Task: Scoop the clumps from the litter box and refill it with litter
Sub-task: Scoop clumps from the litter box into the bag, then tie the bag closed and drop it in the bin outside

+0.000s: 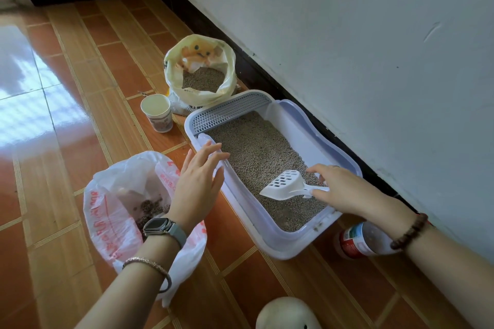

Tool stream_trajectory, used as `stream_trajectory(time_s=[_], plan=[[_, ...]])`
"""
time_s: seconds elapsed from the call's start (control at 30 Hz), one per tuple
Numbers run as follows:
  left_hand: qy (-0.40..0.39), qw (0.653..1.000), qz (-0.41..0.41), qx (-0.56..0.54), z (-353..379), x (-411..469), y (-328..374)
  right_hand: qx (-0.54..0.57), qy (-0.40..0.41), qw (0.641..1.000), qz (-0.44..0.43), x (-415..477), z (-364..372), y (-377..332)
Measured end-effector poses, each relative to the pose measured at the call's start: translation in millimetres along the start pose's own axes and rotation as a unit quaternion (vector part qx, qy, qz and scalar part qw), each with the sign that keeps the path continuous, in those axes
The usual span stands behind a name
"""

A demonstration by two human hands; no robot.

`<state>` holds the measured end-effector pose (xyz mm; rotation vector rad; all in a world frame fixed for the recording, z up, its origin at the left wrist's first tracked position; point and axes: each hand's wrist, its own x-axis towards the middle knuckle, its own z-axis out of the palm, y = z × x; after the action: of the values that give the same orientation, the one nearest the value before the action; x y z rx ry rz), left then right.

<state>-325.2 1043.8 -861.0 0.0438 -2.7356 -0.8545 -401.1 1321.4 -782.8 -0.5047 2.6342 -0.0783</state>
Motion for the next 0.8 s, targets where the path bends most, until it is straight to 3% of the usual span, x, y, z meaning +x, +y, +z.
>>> stream_trajectory(time_s=[0.13, 0.3, 0.43, 0.57, 0.67, 0.8], plan=[[-0.001, 0.999, -0.031, 0.005, -9, -5, 6, 0.06, 0.037, 0.997, -0.02, 4, -19, -10], [0.061, 0.991, -0.118, -0.008, -33, -38, -7, 0.218, 0.116, 0.961, -0.126, 12, -40, -63], [0.079, 0.967, -0.241, -0.03, -52, -76, -23, 0.255, 0.093, 0.94, -0.207, 22, -33, -125], [0.096, 0.948, -0.302, 0.003, -66, -111, -47, 0.27, 0.05, 0.93, -0.245, 37, -11, -183], [0.086, 0.915, -0.394, -0.023, -75, -133, -56, 0.236, 0.001, 0.94, -0.247, 50, 19, -213], [0.09, 0.888, -0.444, -0.081, -76, -147, -58, 0.152, -0.054, 0.964, -0.212, 61, 55, -227]])
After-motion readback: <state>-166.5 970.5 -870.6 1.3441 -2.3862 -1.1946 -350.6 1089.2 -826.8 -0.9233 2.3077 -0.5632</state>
